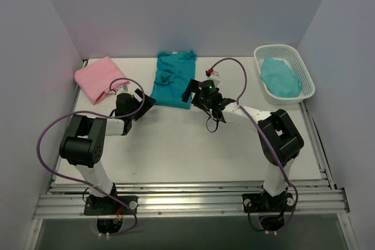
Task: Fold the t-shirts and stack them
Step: Grab one side of the 2/3 rectangular tshirt with both arms
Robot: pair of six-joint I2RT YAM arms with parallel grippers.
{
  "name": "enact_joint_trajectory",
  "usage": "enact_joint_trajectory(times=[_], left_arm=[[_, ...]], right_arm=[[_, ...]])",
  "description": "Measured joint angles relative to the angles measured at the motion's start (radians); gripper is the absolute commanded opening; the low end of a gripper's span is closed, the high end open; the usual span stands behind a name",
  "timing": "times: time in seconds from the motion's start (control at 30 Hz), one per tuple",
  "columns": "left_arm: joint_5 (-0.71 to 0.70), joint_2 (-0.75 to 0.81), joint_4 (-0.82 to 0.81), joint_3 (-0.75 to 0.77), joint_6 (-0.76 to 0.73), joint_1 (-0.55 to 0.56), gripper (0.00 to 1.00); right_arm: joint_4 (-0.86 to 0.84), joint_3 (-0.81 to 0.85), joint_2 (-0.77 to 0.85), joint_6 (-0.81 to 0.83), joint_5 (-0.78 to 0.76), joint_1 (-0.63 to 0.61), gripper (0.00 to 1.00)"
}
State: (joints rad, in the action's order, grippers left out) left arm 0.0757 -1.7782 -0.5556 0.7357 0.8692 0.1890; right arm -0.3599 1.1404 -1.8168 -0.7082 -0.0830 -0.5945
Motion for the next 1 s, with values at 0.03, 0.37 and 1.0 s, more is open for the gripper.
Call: enact_joint_trajectory(times=[0.03,0.37,1.0], left_arm=[[-0.005,-0.008,-0.006,0.008,0.007,0.000,0.94],[-0.047,-0.095,-0.056,0.080,0.067,0.000,0.94],[-0.008,-0.224,-0.158,0.135,0.101,0.000,0.22]], right_arm=[[-0.011,0.000,-0.006,-0.003,0.002,0.002,0.88],[-0.090,0.026,-0.194,-0.047,0.050,0.005,0.86],[-0.135,0.108,-0.309,-0.079,0.121,0.005,0.00]])
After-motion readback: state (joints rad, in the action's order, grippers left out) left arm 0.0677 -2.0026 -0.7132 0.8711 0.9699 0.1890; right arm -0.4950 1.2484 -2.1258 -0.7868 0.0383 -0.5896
